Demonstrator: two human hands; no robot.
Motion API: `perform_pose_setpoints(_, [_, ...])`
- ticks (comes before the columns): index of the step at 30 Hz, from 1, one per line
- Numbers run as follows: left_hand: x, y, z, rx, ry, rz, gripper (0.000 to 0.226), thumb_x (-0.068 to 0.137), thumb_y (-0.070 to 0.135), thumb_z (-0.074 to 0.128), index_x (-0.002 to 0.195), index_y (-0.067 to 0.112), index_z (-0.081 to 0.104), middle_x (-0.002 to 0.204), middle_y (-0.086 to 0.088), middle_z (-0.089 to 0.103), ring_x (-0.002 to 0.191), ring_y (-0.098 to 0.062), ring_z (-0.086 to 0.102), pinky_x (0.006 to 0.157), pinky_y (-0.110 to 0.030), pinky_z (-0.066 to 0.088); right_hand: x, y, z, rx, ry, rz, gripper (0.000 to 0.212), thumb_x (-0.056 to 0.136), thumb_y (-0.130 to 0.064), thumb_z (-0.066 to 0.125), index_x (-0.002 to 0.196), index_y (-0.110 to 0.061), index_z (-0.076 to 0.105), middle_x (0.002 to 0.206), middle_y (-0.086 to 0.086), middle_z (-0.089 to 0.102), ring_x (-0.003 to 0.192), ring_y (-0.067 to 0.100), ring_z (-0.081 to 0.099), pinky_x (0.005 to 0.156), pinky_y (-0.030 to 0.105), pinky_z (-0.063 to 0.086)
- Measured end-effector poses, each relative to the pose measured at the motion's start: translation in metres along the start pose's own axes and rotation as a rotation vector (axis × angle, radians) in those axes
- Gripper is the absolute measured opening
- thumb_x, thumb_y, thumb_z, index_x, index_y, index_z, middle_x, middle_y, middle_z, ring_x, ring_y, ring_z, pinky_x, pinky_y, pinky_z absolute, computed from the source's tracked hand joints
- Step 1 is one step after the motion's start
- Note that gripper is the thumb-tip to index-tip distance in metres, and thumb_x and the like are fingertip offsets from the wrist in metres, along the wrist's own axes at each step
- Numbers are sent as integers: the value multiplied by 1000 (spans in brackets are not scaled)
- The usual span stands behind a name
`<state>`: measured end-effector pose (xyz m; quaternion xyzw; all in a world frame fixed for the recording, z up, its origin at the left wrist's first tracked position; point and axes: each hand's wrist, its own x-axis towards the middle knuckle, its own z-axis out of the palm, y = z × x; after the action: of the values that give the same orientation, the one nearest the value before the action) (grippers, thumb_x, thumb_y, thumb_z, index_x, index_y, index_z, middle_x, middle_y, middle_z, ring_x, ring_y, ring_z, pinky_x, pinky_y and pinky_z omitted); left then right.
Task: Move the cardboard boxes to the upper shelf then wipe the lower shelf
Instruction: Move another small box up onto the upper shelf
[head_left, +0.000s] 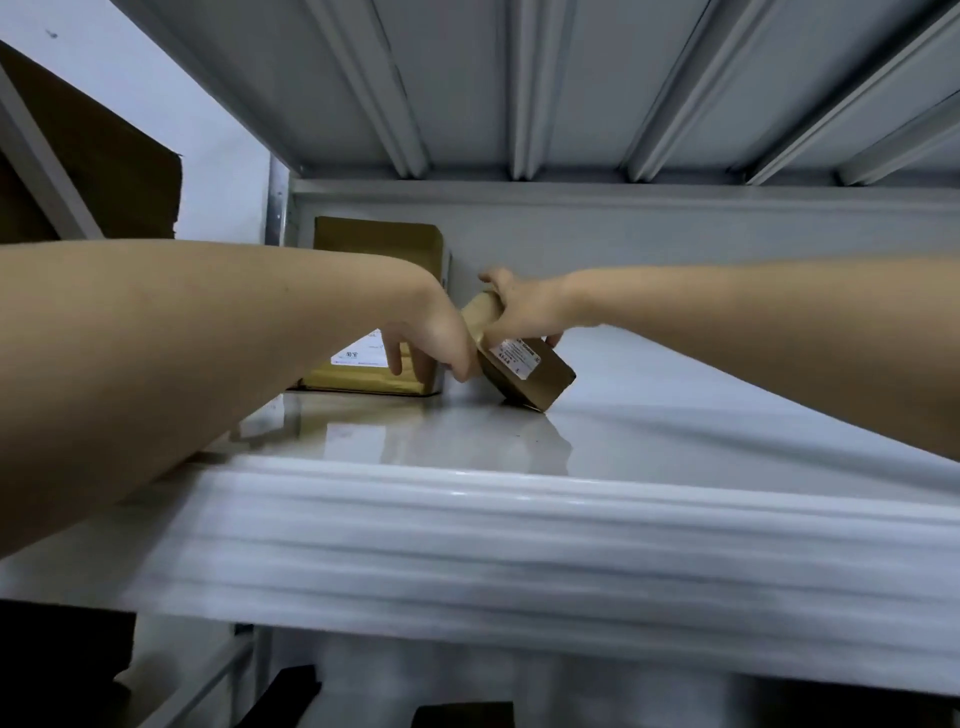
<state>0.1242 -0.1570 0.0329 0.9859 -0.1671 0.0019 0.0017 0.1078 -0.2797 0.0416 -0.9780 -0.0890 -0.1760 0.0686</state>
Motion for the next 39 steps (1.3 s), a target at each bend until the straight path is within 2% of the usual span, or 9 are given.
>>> perform_pose_setpoints(4, [9,-11,-1,97,-74,-31,50,97,24,47,145,29,34,140,4,45,118,-16,54,93,-31,48,7,9,19,-33,-1,20,81,90,-34,59,150,-17,8,123,14,51,102,32,56,85,41,54])
perform_pose_setpoints(9, [17,-26,-12,122,-149,-144,41,96,22,51,137,19,44,147,2,38,121,-19,53,92,-32,50,9,25,34,-126,-88,73,63,91,-41,55,142,-16,26,109,5,46,88,26,47,64,31,47])
perform_pose_setpoints(12, [23,-28,-16,176,-146,-165,21,94,19,54,115,19,55,142,-2,46,112,-19,61,89,-32,52,10,30,41,-159,-115,74,55,94,-40,50,140,-16,31,112,5,44,89,26,46,69,33,49])
perform_pose_setpoints(16, [26,-33,-24,208,-107,-187,19,91,20,58,106,13,69,114,-4,68,96,-17,69,79,-29,55,8,32,47,-186,-73,99,61,94,-46,48,144,-17,27,133,10,39,110,32,51,94,41,48])
perform_pose_setpoints(21, [31,-40,-18,208,40,-169,25,95,20,48,117,8,54,93,-4,71,78,-15,71,63,-25,53,3,39,50,-33,-72,178,57,93,-45,45,140,-19,27,116,6,48,98,28,50,73,34,47])
perform_pose_setpoints(24, [35,-40,-8,203,48,-142,33,94,16,46,126,8,51,91,-1,67,76,-13,69,60,-24,53,2,43,55,64,-57,162,42,97,-37,39,133,-16,32,114,10,56,100,28,54,77,36,45])
perform_pose_setpoints(29, [32,-40,-5,125,8,-124,41,94,11,42,135,9,45,98,0,66,74,-11,69,60,-23,53,3,41,59,146,-28,174,37,100,-25,31,135,-13,30,110,14,57,82,24,47,60,29,36])
perform_pose_setpoints(35, [25,-41,0,160,-65,-144,41,95,12,43,136,10,44,112,-2,64,87,-14,70,82,-31,54,1,39,59,149,-28,174,42,100,-13,31,141,-11,25,116,18,56,84,27,46,59,30,36])
perform_pose_setpoints(39, [21,-40,1,211,-59,-149,44,94,11,45,138,12,42,114,-4,64,91,-17,71,86,-34,54,-1,38,59,136,-14,177,42,100,-14,32,142,-10,24,116,16,54,84,27,45,60,30,36])
